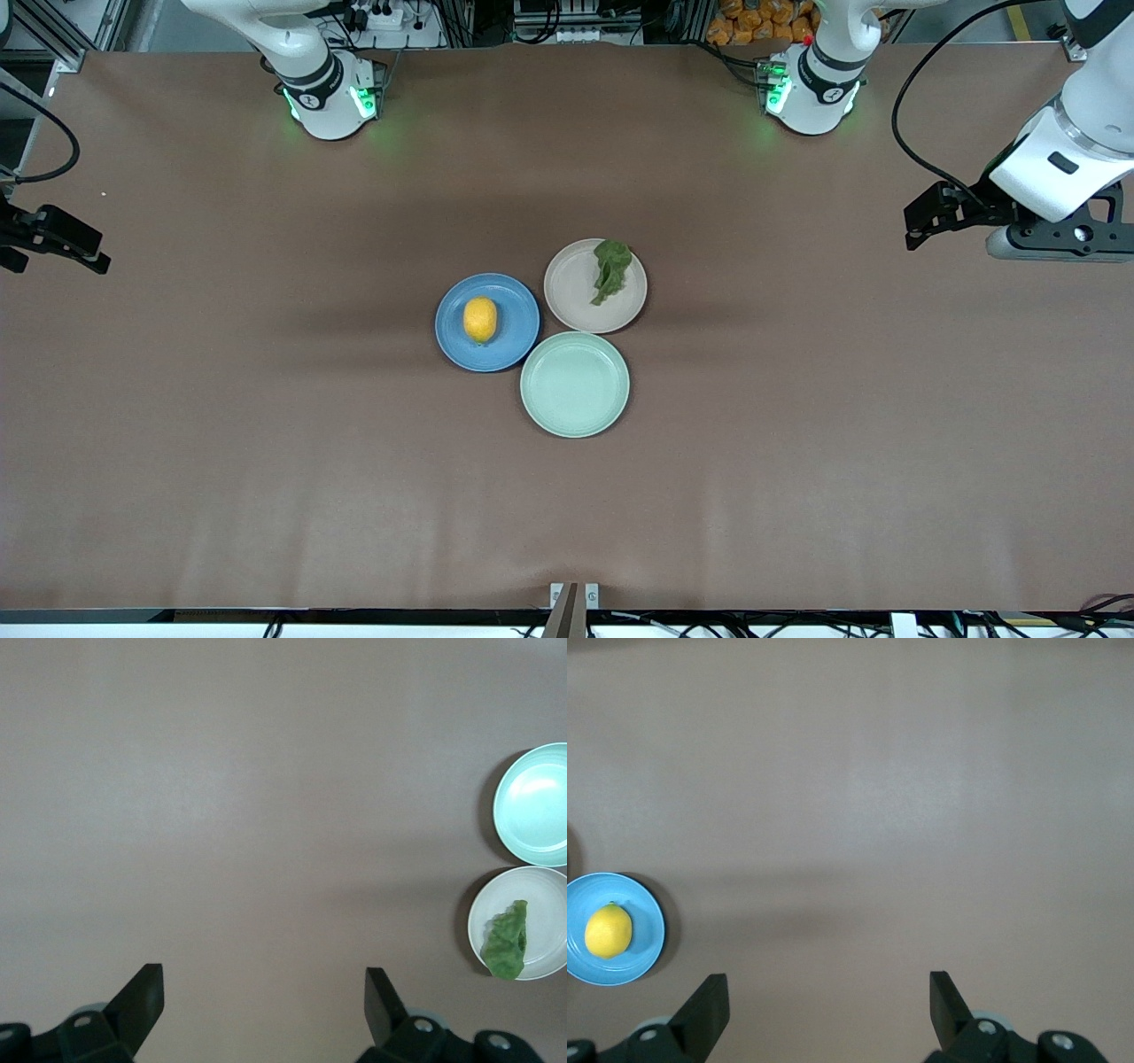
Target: Place lemon and lettuce in plates
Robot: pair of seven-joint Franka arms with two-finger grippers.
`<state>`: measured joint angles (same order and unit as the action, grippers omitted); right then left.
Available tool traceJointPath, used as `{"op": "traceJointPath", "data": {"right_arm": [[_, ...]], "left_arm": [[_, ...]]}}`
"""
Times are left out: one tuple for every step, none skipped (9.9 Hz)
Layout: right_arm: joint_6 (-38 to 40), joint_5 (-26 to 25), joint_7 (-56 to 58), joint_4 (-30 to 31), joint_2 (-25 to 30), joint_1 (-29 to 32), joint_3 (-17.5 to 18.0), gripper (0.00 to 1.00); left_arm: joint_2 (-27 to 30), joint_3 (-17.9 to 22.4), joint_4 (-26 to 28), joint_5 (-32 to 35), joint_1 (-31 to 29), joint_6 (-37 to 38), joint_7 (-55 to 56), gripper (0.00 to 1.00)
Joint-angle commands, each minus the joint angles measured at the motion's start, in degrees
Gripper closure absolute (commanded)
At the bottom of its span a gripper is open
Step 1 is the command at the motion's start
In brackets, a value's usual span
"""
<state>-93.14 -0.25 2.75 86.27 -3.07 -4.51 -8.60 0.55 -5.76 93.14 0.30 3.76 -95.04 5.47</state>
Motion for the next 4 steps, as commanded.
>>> {"op": "traceJointPath", "data": {"right_arm": [[-0.6,-0.2,0.2,-1.5,-0.5,-0.1,0.0,0.00],[-1.5,-0.1,0.2,-1.0,-0.1,0.3,0.0,0.00],[-1.5,-0.1,0.2,-0.9,0.0,0.3,0.0,0.00],[-1.5,-0.1,0.2,-0.8,0.1,0.3,0.0,0.00]], "left_arm": [[-0.5,0.0,-1.1,-0.6,0.1,1.2,-1.4,0.00],[-0.4,0.0,-1.1,-0.6,0.1,1.2,-1.4,0.00],[-0.4,0.0,-1.1,-0.6,0.1,1.2,-1.4,0.00],[-0.4,0.0,-1.1,-0.6,0.1,1.2,-1.4,0.00]]}}
